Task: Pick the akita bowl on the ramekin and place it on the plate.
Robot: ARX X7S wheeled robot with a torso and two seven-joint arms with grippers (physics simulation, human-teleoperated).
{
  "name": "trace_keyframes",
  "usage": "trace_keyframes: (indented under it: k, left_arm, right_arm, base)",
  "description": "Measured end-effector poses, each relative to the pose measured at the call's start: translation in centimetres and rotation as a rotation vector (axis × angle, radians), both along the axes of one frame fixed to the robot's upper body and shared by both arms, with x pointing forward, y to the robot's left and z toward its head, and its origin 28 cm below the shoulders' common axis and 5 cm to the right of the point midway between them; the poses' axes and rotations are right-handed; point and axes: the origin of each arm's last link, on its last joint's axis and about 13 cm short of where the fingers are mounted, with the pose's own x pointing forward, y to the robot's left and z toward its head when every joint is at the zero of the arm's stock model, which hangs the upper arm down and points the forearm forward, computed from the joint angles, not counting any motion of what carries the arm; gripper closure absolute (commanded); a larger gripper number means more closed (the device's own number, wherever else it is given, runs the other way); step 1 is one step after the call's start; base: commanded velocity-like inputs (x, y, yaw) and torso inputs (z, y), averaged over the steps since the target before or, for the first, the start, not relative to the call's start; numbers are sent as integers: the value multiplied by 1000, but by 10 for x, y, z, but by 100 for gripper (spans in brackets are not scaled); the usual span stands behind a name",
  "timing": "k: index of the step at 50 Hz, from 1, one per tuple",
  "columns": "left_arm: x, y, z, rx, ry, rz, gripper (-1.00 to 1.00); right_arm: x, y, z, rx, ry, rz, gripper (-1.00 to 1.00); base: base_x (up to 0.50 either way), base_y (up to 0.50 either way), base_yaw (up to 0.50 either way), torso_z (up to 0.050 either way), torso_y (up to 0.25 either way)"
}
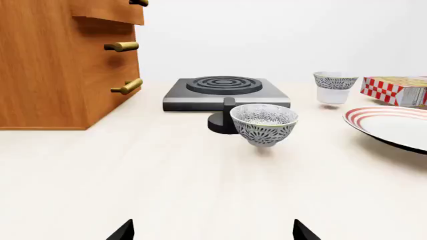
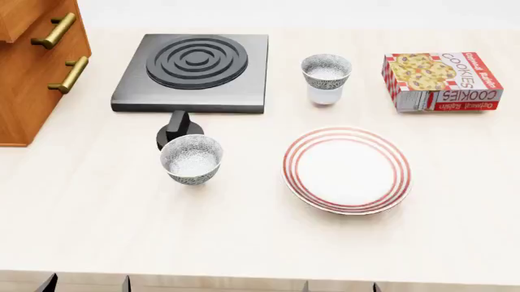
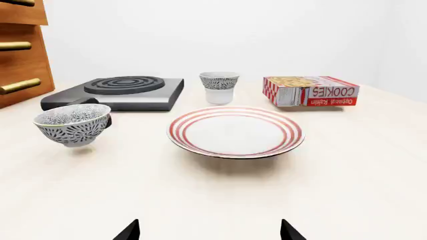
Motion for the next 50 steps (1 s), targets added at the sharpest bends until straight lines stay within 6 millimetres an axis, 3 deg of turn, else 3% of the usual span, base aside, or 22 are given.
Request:
trace_keyframes:
  k: [12, 37, 50]
  left_arm:
    - [-3, 1, 9, 14, -27, 5, -100]
    - [-43, 8, 82, 0, -254, 12, -100]
    - [-53, 9, 95, -7, -305, 5, -100]
  right_arm:
    - [-3, -1, 8, -6, -21, -16, -100]
    - [-46, -2, 79, 11, -270, -8, -100]
    - [-57, -2, 94, 41, -305, -7, -100]
  base:
    - [0, 0, 0, 0, 0]
    - [0, 0, 0, 0, 0]
    - [340, -22, 0, 0, 0]
